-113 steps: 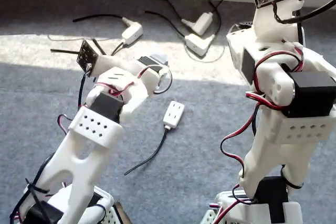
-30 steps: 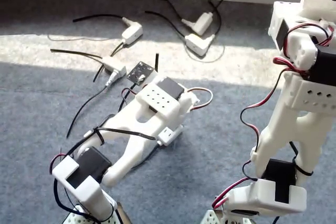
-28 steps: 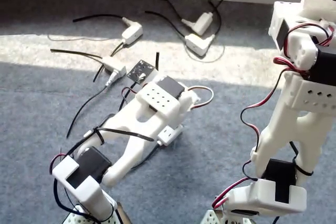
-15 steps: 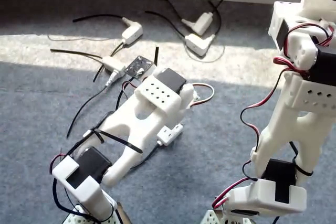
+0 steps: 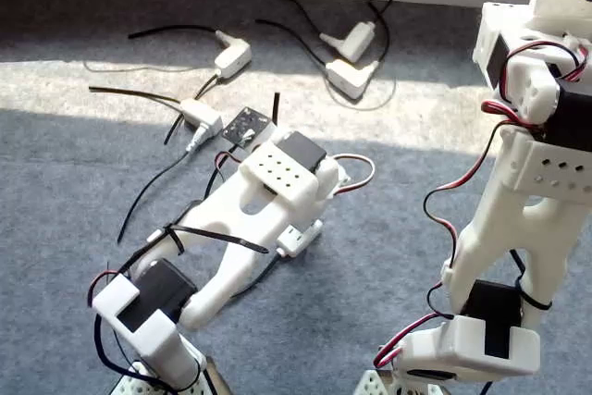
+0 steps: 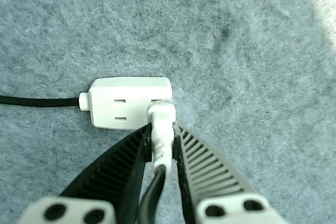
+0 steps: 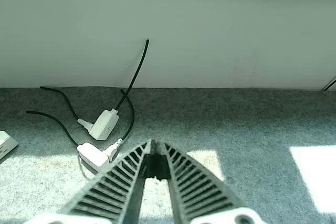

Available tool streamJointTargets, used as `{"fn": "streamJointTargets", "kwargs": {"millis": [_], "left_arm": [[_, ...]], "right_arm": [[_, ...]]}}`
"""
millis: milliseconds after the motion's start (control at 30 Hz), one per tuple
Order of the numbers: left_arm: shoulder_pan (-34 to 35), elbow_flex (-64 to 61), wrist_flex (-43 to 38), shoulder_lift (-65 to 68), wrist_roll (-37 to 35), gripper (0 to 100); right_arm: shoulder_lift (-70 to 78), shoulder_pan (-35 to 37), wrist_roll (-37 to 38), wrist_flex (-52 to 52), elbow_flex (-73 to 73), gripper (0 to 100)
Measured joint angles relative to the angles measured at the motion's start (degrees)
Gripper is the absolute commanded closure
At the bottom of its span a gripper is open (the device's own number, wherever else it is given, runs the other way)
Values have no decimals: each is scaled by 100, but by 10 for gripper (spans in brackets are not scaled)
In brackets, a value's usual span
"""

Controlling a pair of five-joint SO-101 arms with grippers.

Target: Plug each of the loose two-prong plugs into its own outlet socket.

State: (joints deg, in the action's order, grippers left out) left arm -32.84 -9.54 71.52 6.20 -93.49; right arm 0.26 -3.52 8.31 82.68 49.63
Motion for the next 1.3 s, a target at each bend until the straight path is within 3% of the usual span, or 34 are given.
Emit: {"fn": "streamJointTargets", "kwargs": {"millis": [633, 1300], "left_arm": [[0, -149, -62, 0, 0, 990], [-158, -695, -677, 316, 255, 990]], "right_arm": [[0, 0, 0, 0, 0, 992], [0, 0, 0, 0, 0, 992]]}}
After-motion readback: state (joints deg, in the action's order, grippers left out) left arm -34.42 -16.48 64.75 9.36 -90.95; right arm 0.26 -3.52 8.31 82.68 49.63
